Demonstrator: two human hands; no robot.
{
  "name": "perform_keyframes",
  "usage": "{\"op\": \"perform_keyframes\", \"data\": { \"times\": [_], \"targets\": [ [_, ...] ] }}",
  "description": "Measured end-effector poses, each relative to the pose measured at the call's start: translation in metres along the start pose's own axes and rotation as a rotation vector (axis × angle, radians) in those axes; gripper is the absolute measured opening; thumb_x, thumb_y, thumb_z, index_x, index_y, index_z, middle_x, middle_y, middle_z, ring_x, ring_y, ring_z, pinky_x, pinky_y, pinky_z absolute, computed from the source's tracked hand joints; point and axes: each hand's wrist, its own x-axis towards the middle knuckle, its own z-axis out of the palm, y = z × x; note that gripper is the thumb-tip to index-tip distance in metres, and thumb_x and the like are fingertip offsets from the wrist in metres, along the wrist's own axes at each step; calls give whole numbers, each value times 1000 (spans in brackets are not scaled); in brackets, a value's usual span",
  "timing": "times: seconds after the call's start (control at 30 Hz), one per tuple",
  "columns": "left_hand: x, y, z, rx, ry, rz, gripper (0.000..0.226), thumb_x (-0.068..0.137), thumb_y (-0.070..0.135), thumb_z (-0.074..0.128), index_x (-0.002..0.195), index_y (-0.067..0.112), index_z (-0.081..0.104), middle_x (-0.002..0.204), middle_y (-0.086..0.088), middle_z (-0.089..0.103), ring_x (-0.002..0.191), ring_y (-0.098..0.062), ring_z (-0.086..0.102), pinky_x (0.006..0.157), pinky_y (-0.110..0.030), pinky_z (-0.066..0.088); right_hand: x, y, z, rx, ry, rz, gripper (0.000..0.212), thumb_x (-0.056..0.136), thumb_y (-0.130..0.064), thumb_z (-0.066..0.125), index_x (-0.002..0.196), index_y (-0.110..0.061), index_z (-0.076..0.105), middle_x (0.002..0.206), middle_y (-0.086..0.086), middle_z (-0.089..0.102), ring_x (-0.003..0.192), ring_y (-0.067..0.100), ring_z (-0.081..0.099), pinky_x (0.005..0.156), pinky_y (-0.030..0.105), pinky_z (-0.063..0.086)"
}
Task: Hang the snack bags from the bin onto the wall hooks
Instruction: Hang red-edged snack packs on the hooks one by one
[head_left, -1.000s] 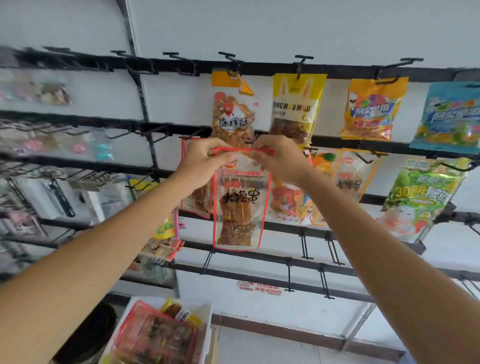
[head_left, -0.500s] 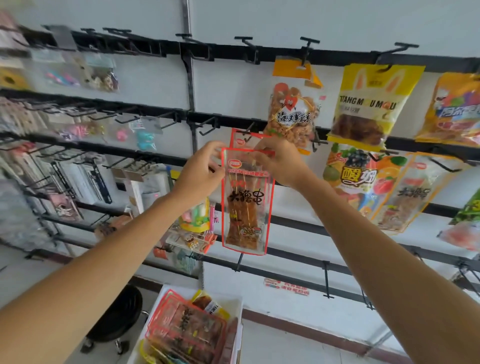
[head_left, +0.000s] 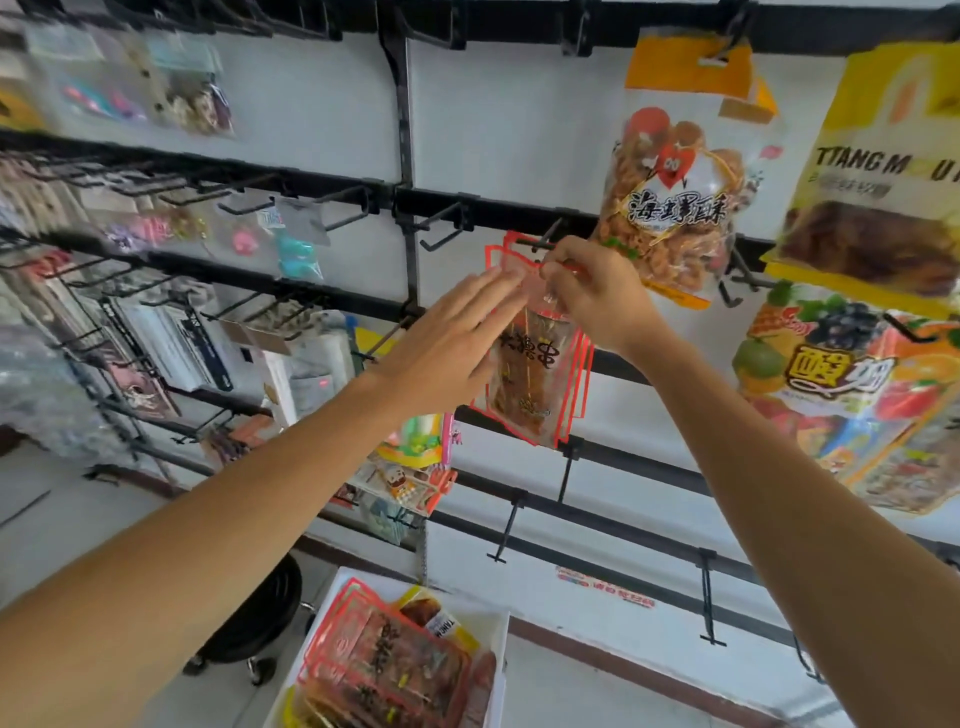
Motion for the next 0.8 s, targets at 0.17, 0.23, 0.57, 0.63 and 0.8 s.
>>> {"op": "perform_keyframes", "data": {
  "times": [0.17,0.23,0.57,0.63,0.8],
  "targets": [
    [13,-5,8,-30,94,5,64,84,9,55,145,4,37,155,-18,28,143,-32,25,121,-43,20,-3,6,0,69,53,-45,15,96,-11,50,84,-16,57,68,-9,57,60,3,54,58,17,42],
    [17,-9,7,-40,137,8,65,83,8,55,146,5,36,153,-19,29,140,-34,28,118,-45,23,-1,5,-2,69,43,-31,16,97,-13,50,82,-19,55,68,-7,61,61,7,58,59,21,46],
    [24,-23,10,-16,69,123,68,85,8,49,150,11,29,155,-11,29,145,-28,23,121,-41,14,7,17,10,-155,122,112,14,95,-19,53,90,-12,64,77,-2,65,71,19,61,66,37,51],
    [25,-27,15,8,36,135,73,84,8,50,152,16,25,158,-8,25,147,-27,19,122,-45,14,8,18,13,-245,161,139,15,95,-26,53,94,-17,65,79,1,68,72,22,63,63,40,53],
    [35,-24,31,73,-16,125,75,84,16,54,153,21,25,156,-14,27,146,-34,19,120,-53,15,7,16,18,-471,244,168,18,95,-33,53,103,-23,65,86,-3,71,80,22,65,63,33,51]
  ]
}}
